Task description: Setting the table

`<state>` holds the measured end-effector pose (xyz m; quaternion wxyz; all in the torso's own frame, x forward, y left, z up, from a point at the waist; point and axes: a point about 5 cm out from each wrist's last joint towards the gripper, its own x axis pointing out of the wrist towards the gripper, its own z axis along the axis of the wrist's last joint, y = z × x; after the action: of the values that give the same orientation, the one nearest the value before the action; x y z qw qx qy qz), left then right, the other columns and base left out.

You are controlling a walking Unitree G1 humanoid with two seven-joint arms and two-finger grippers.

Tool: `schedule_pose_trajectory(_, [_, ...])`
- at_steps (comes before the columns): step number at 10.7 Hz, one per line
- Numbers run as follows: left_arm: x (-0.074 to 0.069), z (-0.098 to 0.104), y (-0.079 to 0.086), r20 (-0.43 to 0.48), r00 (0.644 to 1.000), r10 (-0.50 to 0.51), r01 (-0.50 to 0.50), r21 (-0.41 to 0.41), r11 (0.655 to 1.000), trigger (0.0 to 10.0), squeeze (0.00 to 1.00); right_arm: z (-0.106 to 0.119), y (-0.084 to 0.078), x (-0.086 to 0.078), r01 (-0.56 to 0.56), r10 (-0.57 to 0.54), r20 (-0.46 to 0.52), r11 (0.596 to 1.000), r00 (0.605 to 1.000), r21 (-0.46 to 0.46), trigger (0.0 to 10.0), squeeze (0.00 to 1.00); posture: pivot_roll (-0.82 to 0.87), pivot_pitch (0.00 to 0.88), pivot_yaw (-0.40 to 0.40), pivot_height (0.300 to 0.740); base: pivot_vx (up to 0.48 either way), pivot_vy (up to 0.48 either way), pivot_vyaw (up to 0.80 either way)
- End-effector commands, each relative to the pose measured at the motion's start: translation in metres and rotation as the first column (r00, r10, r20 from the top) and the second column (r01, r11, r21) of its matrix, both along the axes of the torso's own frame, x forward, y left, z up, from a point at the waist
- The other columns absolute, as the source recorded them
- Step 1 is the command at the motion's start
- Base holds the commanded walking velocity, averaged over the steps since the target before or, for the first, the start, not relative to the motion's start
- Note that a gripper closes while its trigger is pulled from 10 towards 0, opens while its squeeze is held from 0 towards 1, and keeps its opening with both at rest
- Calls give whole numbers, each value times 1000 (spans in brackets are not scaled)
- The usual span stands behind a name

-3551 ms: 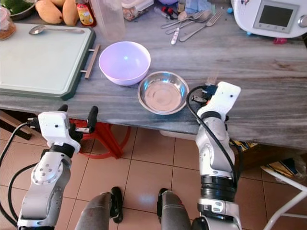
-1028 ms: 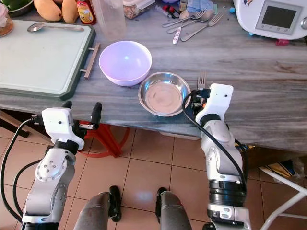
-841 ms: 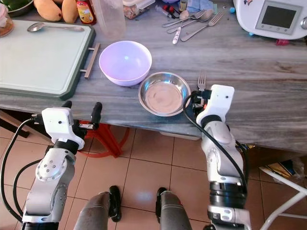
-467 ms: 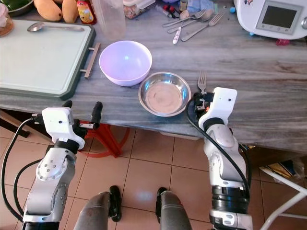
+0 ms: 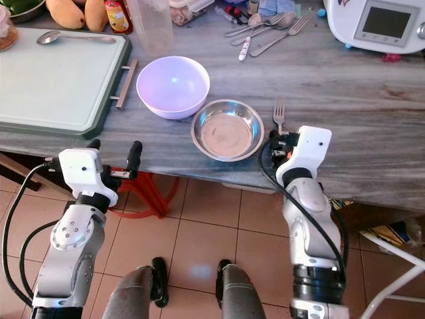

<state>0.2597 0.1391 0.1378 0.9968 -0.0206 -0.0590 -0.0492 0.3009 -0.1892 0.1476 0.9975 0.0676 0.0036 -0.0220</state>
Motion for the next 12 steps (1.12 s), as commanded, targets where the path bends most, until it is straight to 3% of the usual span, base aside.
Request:
schedule_pose_trajectory(1, [-2,-3,0,-12,1000,1,-1,3,1000,10000,0,2,-2,-3,4,-5,19,1000,1000,2,10000,0,-33,266,12,740,0,0,0])
schedule_pose_trajectory(7, [-2,-3,-2,-8,1000,-7,7,-2,1000,10000,0,10,-1,-18,24,-19,90,998,996,-57,10000,0,-44,268,7,740,0,0,0])
schedule_pose_trajectory(9, [-5,-6,-2,-16,1000,-18,17,-18,1000,10000,0,13,6,-27,1,12,134,995,991,-99,10000,0,-46,256,2,740,0,0,0])
schedule_pose_trajectory(10, [-7,-10,-1,-33,999,-12,12,-24,1000,10000,0,14,7,-30,9,8,147,993,989,-115,10000,1000,-47,240,-2,740,0,0,0])
schedule_pose_trajectory(12, [-9,-17,-1,-60,998,-17,15,-39,999,10000,0,15,10,-34,2,23,166,988,986,-152,10000,1000,-48,233,-10,740,0,0,0])
